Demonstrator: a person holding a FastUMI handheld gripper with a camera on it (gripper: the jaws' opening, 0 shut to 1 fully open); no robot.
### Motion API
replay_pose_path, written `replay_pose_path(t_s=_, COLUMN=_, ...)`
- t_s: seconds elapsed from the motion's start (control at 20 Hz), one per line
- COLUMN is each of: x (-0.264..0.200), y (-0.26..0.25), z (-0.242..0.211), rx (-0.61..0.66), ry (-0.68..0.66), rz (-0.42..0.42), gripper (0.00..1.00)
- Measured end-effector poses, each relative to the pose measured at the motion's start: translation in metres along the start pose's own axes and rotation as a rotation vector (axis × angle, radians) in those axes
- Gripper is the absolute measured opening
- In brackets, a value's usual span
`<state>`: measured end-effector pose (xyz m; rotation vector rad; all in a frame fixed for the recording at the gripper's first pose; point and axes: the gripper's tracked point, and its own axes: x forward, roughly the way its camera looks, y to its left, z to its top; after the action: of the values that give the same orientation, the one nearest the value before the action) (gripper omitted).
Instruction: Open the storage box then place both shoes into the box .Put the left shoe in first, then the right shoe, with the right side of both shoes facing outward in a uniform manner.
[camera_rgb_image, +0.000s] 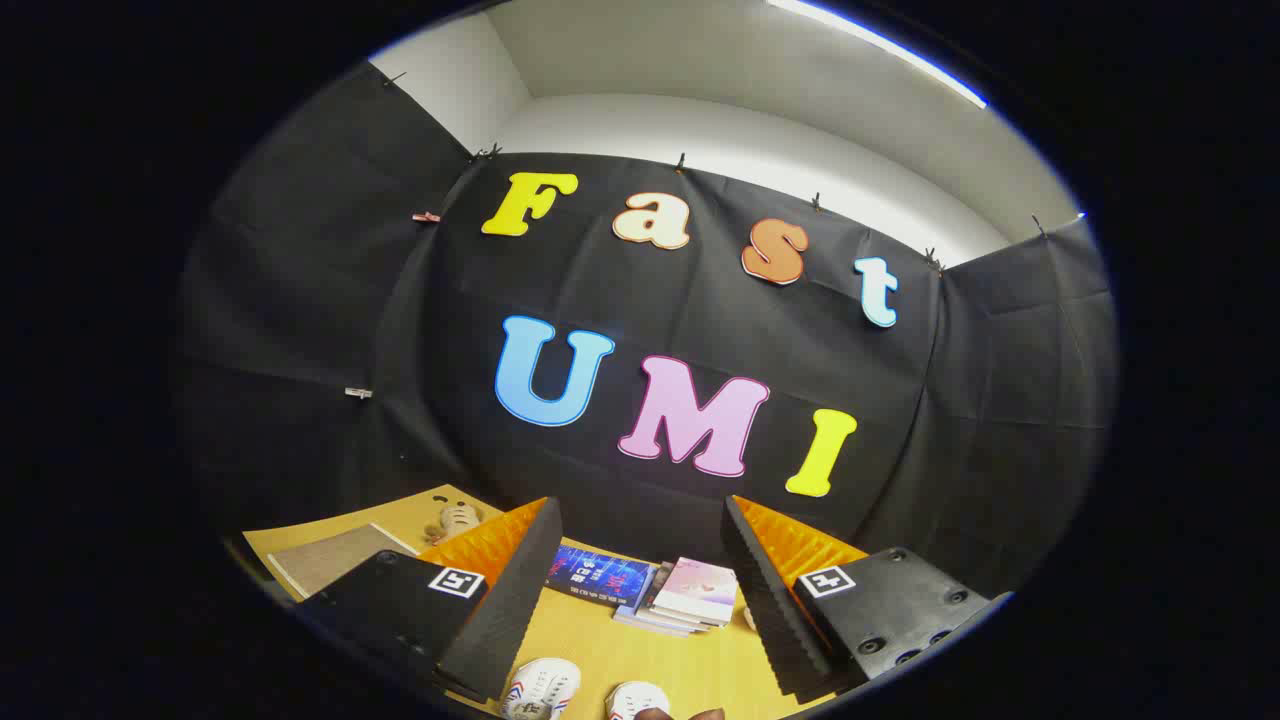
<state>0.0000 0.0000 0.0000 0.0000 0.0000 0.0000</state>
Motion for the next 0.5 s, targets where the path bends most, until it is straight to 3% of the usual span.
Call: replay_pose_path(t_s=0.5, x=0.005, y=0.027, z=-0.006, rx=-0.017, ry=0.009, rz=0.058, gripper=0.98)
